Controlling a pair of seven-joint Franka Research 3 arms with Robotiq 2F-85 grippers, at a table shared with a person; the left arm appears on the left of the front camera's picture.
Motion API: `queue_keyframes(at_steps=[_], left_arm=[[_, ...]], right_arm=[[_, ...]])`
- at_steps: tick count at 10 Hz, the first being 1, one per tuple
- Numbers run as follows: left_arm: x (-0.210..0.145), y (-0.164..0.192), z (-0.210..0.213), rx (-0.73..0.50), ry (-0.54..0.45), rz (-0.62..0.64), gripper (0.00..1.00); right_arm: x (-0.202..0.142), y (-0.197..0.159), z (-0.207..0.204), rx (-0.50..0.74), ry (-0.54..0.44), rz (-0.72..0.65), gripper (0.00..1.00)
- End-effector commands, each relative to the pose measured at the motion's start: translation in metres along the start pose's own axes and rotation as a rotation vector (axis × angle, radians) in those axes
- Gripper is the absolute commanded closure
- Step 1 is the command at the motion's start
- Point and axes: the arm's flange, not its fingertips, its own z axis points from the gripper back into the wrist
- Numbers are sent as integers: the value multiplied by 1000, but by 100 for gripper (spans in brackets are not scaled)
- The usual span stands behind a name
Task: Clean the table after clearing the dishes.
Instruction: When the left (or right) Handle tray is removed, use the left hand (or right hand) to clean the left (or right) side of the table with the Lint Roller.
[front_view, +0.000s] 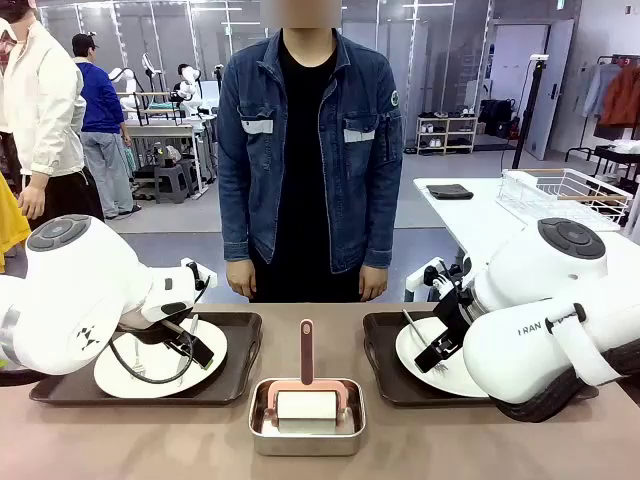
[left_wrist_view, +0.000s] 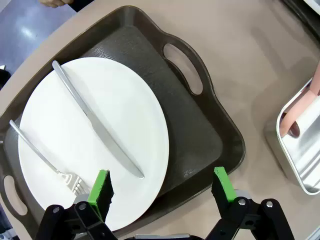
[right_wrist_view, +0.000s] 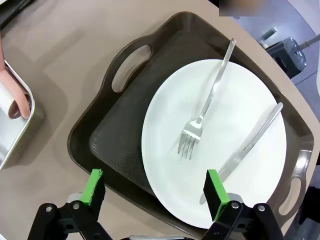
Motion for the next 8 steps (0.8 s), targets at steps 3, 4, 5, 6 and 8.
queue_keyframes(at_steps=[3,4,5,6,8], left_arm=[[0,0,0,0,0,0,0],[0,0,0,0,0,0,0],[0,0,0,0,0,0,0],[0,0,0,0,0,0,0],[0,0,0,0,0,0,0]], right_arm=[[0,0,0,0,0,0,0],[0,0,0,0,0,0,0],[0,0,0,0,0,0,0],[0,0,0,0,0,0,0],[0,0,0,0,0,0,0]])
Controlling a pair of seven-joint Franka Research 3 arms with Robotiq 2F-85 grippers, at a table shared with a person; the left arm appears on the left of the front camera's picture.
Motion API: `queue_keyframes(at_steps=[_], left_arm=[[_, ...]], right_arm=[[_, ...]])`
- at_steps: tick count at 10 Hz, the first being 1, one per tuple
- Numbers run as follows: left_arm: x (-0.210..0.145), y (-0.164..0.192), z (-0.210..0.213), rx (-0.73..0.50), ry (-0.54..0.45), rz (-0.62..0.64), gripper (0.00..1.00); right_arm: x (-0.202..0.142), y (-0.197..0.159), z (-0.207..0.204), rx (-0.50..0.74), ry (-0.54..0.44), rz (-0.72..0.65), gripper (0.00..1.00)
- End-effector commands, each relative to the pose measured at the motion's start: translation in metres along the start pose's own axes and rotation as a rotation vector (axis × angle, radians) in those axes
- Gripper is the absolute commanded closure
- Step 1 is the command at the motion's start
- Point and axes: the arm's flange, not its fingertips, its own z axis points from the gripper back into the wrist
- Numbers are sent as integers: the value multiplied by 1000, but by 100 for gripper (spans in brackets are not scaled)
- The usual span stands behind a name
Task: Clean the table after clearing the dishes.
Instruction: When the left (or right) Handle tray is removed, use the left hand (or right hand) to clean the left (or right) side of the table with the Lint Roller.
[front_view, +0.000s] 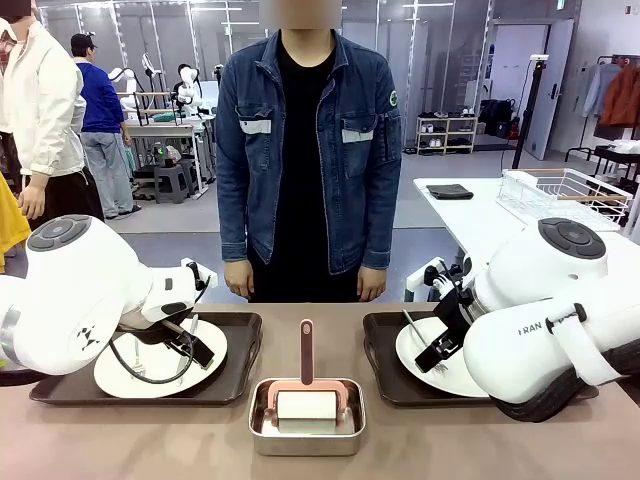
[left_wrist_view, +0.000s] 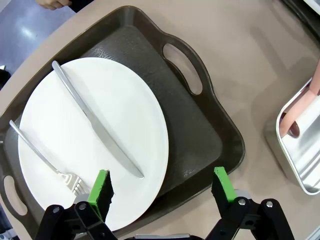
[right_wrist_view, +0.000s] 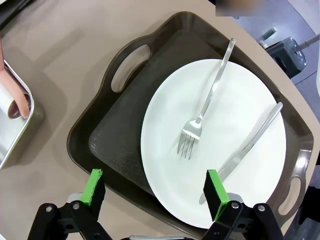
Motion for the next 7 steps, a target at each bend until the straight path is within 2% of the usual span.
queue_keyframes(at_steps=[1,7], left_arm=[[0,0,0,0,0,0,0],[0,0,0,0,0,0,0]], right_arm=[[0,1,0,1,0,0,0],[0,1,0,1,0,0,0]])
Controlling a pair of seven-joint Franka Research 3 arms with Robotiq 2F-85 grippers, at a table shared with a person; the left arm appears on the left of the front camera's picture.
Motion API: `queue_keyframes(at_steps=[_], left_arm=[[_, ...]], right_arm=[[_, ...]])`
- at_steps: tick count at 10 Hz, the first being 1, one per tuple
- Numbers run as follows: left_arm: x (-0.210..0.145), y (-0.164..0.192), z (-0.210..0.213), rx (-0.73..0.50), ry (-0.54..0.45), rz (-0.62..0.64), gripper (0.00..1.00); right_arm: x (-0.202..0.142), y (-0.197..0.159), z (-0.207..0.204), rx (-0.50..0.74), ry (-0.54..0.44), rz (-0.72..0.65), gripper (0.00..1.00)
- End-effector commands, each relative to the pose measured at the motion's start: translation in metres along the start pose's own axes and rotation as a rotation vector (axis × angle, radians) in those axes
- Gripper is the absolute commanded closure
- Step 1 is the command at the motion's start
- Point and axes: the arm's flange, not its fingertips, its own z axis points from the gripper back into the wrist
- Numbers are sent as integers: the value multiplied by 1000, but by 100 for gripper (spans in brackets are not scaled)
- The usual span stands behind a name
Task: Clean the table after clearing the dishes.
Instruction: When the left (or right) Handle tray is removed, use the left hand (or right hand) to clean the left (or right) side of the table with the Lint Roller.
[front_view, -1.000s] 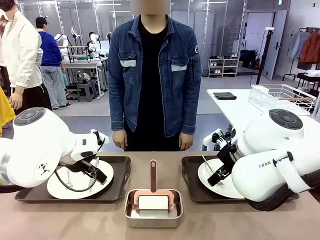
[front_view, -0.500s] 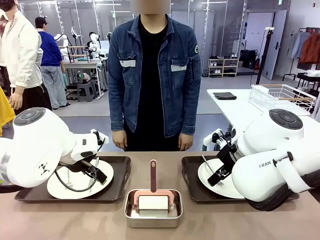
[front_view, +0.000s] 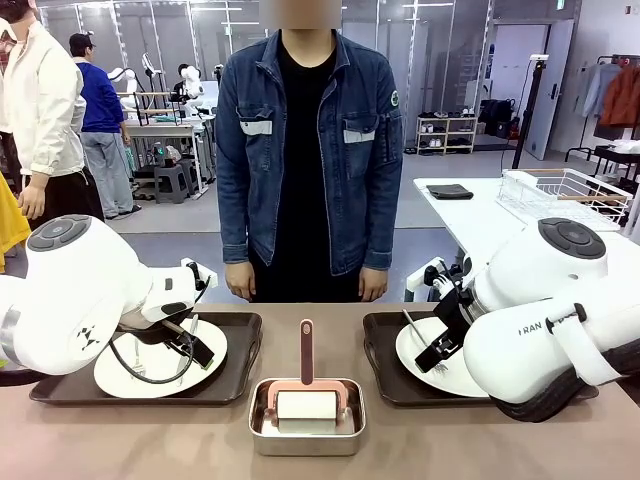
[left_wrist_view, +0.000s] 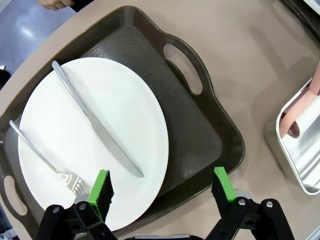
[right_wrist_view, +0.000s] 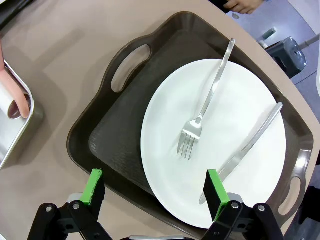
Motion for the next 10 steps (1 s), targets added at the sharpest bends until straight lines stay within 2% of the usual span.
queue_keyframes(at_steps=[1,10], left_arm=[[0,0,0,0,0,1,0],[0,0,0,0,0,0,0]], right_arm=[[0,1,0,1,0,-1,0],[0,0,0,0,0,0,0]])
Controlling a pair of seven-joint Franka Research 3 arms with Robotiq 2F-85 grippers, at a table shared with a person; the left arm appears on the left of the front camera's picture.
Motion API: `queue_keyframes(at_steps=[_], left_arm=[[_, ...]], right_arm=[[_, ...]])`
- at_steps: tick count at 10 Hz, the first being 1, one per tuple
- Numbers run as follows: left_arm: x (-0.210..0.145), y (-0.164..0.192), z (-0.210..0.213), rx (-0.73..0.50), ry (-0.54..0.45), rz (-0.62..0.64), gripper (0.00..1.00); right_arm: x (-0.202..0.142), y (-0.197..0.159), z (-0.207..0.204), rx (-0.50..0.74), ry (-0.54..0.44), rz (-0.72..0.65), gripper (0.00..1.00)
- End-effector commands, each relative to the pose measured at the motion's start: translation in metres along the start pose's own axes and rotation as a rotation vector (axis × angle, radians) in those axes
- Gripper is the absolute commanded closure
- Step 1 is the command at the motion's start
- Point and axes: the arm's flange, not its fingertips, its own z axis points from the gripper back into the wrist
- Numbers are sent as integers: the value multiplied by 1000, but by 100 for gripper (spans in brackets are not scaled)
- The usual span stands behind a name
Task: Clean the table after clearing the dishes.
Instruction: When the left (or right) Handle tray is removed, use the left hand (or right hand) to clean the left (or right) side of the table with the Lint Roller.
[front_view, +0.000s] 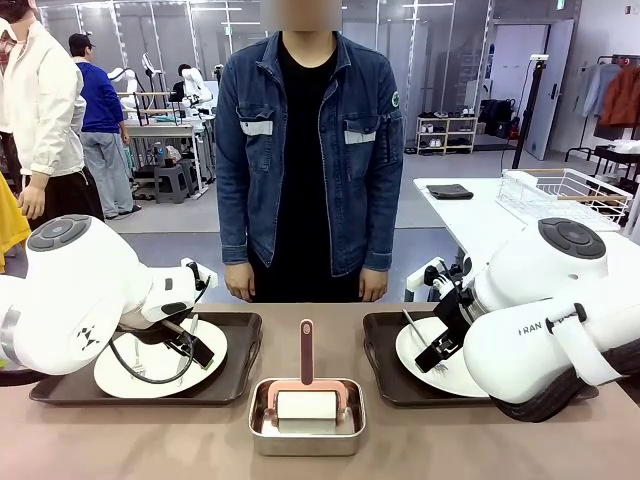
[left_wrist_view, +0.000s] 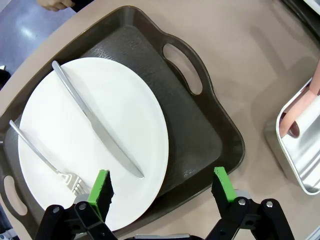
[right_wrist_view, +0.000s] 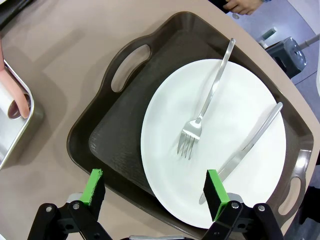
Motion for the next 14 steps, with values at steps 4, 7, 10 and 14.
queue_keyframes(at_steps=[4,7,10,14], left_arm=[[27,25,21,-194,29,31,0],[33,54,34,-447,-20,137,0],[11,104,55,-814,-136,297,0],[-49,171,78,-1156,-251,355,0]], right_arm=[[23,-47,20,144,6,-107,0],[25,-73,27,326,-19,-215,0],[5,-105,49,641,-90,-393,0],[-43,-163,46,1041,-209,-532,0]])
